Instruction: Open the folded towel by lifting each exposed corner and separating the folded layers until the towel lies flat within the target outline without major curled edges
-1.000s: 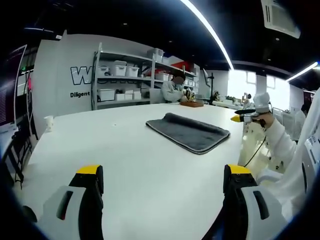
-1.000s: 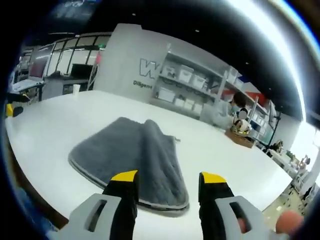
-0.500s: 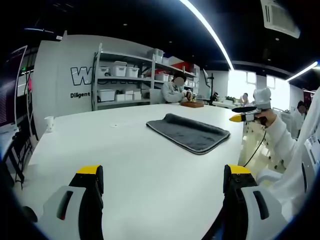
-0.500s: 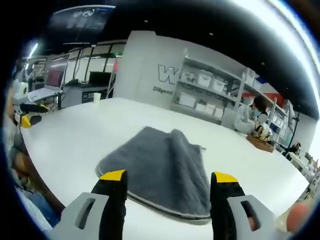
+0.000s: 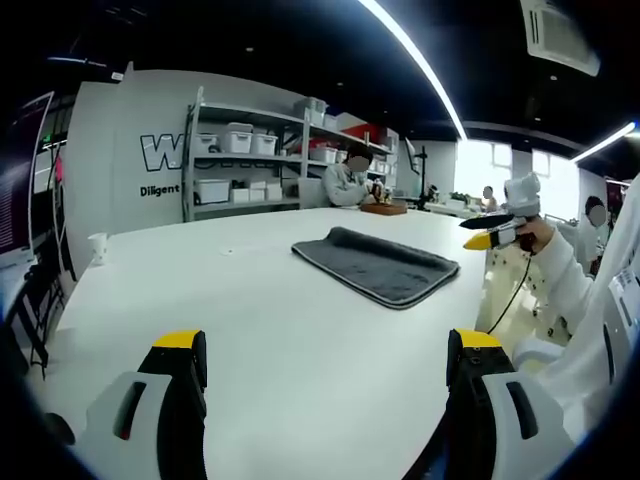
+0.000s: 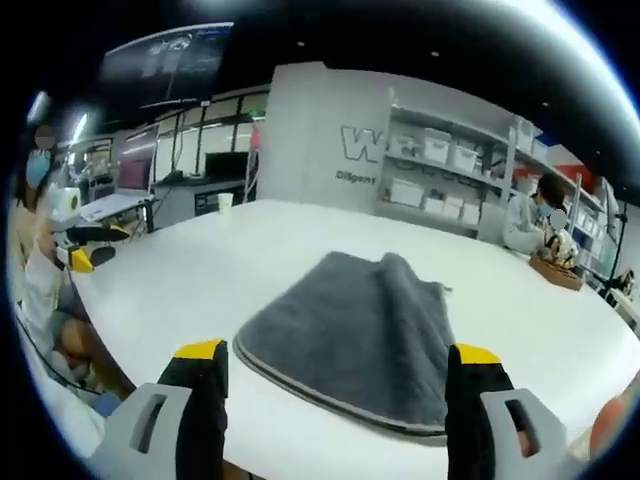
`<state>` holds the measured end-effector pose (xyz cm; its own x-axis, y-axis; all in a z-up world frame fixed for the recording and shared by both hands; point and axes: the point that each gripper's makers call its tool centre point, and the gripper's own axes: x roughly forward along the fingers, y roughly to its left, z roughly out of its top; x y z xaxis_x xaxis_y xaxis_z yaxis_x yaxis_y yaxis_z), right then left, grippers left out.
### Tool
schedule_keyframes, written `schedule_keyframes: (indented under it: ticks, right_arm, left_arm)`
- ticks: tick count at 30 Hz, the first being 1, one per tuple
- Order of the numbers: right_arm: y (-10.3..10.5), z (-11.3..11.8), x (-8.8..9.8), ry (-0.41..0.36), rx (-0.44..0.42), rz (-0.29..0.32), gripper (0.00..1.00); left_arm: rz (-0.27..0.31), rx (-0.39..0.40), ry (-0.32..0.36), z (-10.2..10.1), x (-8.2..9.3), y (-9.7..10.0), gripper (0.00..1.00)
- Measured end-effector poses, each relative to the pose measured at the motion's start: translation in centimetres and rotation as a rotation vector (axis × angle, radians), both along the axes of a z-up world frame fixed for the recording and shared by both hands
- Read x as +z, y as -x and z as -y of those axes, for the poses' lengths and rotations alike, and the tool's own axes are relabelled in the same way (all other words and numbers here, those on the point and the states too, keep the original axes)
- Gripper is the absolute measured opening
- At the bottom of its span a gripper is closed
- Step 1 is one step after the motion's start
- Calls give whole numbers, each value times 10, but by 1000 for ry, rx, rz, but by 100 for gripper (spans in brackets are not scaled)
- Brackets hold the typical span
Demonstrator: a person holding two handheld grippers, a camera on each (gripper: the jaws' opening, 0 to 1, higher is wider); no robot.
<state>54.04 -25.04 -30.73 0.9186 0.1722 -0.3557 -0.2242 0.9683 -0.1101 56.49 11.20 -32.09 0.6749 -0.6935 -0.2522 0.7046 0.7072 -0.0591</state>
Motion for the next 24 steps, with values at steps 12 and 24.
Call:
schedule_keyframes:
  ticks: [12,24]
  right_arm:
    - [1,-1,-4,-21,14,-30,99]
    - [2,2,-8,-22,15,-54,99]
  left_arm:
    - [-4,-7,-3,3,-2,2,99]
    - [-10,-10,-8,4,-5,2,99]
